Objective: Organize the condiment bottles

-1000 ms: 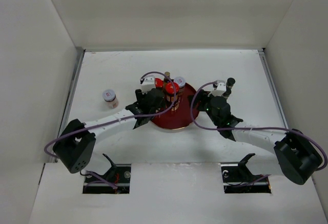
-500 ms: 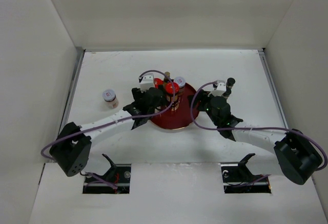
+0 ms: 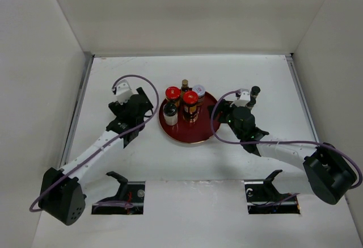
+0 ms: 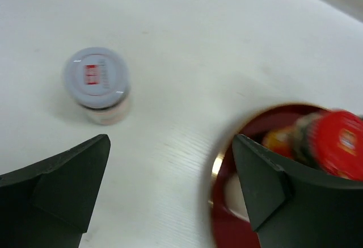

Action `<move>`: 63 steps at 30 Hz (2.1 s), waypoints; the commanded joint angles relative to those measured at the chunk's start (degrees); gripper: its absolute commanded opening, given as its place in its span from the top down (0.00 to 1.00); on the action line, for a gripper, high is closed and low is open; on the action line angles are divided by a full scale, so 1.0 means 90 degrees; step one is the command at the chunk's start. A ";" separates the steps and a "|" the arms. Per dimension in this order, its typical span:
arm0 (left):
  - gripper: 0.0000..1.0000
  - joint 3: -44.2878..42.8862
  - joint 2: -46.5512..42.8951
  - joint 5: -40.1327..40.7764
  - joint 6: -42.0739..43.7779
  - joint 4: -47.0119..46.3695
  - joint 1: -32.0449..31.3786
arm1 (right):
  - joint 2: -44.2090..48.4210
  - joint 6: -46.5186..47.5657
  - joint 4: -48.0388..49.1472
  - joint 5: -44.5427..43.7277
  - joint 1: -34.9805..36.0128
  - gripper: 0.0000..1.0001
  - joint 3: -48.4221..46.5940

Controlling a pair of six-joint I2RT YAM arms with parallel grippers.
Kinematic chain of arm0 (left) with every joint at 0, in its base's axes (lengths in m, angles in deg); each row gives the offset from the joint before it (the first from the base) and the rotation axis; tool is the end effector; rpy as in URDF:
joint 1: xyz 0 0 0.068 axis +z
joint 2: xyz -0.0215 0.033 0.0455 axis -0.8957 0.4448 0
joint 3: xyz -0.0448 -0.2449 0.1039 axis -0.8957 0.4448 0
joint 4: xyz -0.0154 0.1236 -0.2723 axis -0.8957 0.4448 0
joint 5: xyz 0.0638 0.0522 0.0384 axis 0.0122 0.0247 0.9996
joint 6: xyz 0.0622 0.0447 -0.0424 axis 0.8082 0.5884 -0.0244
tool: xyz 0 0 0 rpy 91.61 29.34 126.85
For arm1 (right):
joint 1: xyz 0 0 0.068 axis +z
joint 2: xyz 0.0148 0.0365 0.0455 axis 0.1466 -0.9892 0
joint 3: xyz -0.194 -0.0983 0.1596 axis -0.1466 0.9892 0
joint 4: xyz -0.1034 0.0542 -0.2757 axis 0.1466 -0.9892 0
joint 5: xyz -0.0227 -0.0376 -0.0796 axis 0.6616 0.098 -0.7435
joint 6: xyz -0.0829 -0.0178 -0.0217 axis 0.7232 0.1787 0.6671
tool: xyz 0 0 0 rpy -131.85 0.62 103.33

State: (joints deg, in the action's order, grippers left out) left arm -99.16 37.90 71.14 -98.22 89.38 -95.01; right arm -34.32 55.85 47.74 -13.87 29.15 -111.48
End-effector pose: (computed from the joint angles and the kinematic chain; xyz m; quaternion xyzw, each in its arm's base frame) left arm 0.2812 -0.1090 0.2380 -0.2243 0.7932 0.0042 0.5662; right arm 0.2772 0.1833 0.1748 0.0546 0.7778 0.2468 0.5754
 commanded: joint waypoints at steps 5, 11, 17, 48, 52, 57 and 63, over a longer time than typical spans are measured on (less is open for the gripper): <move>0.09 0.0321 0.0492 -0.0743 -0.0321 -0.0705 0.1756 | -0.0080 -0.0015 0.0363 0.0108 0.0048 0.22 -0.0267; 0.10 0.0136 0.1303 -0.1184 -0.0243 -0.1086 0.2275 | -0.0031 -0.0015 0.0334 0.0118 0.0057 0.17 -0.0267; 0.12 0.0097 0.1646 -0.1262 -0.0106 -0.1487 0.2529 | -0.0090 -0.0005 0.0325 0.0176 0.0096 0.16 -0.0316; 0.78 0.0887 -0.0129 -0.0383 -0.0057 -0.0278 0.1144 | -0.0090 0.0063 0.0334 0.0176 0.0155 0.16 -0.0336; 0.78 0.0887 -0.1057 -0.0412 -0.0194 0.0679 0.0432 | -0.0119 0.0063 0.0285 0.0186 0.0155 0.17 -0.0355; 0.77 0.0780 -0.1810 -0.0510 -0.0155 0.1324 -0.0691 | -0.0139 0.0073 0.0285 0.0157 0.0155 0.17 -0.0355; 0.78 0.0224 -0.1363 -0.0530 -0.0194 0.1365 -0.2156 | -0.0071 0.0122 0.0285 0.0079 0.0155 0.17 -0.0335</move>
State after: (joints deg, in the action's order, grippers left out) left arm -91.30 24.26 64.82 -99.45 104.85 -109.79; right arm -35.20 56.14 47.72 -12.45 29.92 -112.25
